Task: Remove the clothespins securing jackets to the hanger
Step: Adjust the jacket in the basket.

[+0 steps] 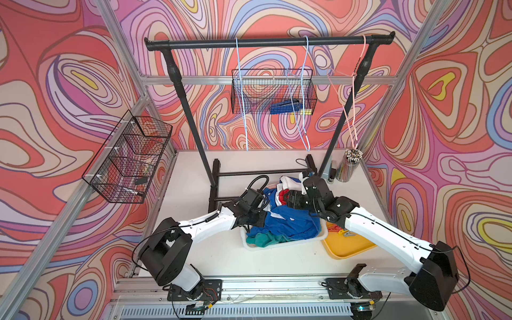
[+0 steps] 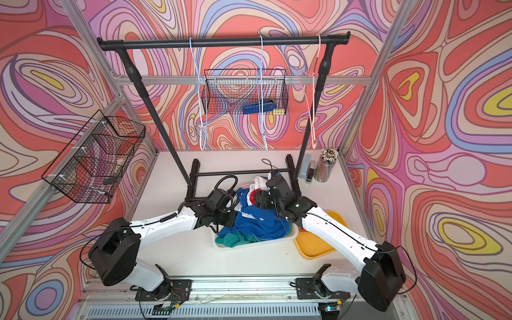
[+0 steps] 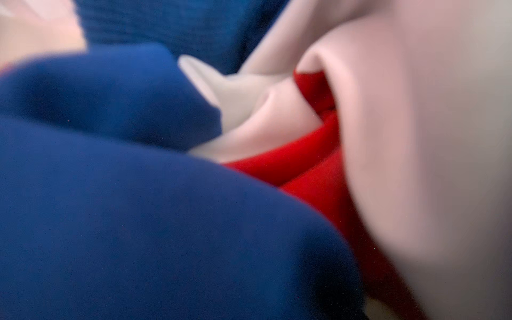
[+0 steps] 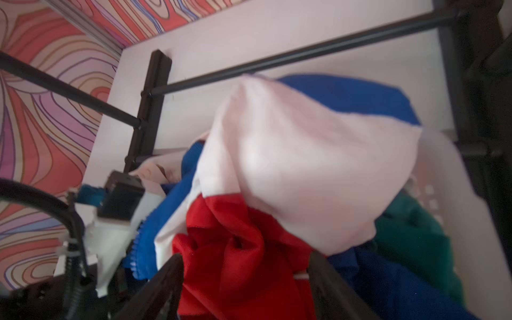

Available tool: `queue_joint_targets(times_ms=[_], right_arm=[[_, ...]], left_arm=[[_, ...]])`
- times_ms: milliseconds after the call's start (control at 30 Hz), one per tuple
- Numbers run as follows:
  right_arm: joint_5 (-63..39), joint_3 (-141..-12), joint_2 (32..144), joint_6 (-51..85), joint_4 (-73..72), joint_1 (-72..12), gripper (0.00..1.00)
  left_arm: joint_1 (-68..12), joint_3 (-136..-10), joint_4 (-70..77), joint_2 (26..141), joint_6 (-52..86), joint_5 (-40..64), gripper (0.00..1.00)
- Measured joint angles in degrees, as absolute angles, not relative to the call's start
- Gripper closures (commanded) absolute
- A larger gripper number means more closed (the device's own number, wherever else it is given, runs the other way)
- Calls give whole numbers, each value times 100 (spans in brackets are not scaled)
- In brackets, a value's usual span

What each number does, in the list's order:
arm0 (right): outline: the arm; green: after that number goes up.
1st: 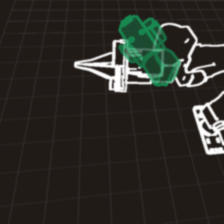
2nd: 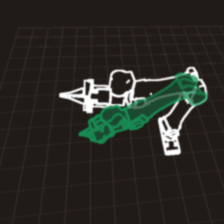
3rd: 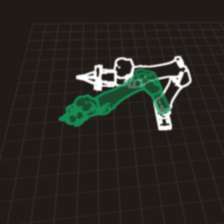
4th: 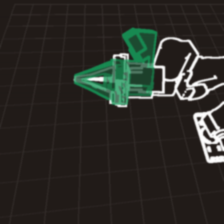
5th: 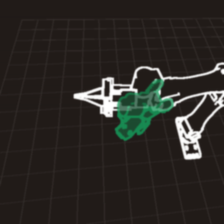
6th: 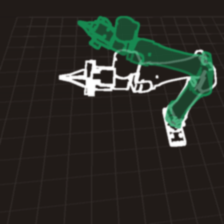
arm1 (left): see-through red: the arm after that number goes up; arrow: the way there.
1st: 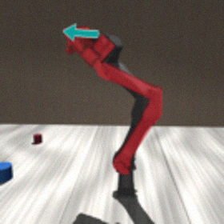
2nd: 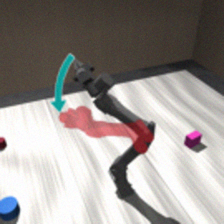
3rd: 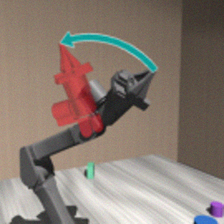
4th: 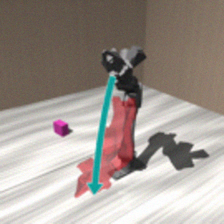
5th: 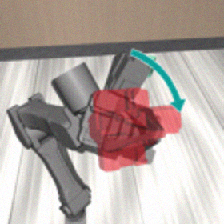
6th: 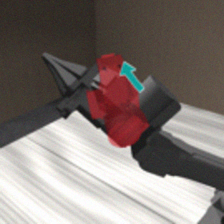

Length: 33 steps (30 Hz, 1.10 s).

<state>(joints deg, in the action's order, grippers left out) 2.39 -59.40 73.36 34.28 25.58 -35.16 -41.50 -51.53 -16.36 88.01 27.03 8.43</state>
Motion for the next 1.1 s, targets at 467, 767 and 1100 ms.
queue_joint_targets(times_ms=[467, 767, 1100], right_arm=[[-698, -7207, 8678, 2862, 2458, -2447, 54], [-613, -6324, 9054, 2869, 2005, -2536, 70], [-202, -5413, 8796, 3098, 1302, -2954, 70]], left_arm=[[-4169, -5107, -1555, 8772, 2703, 768, 100], [-4182, -5063, -1505, 8739, 2722, 705, 100], [-4202, -5057, -1474, 8746, 2781, 633, 100]])
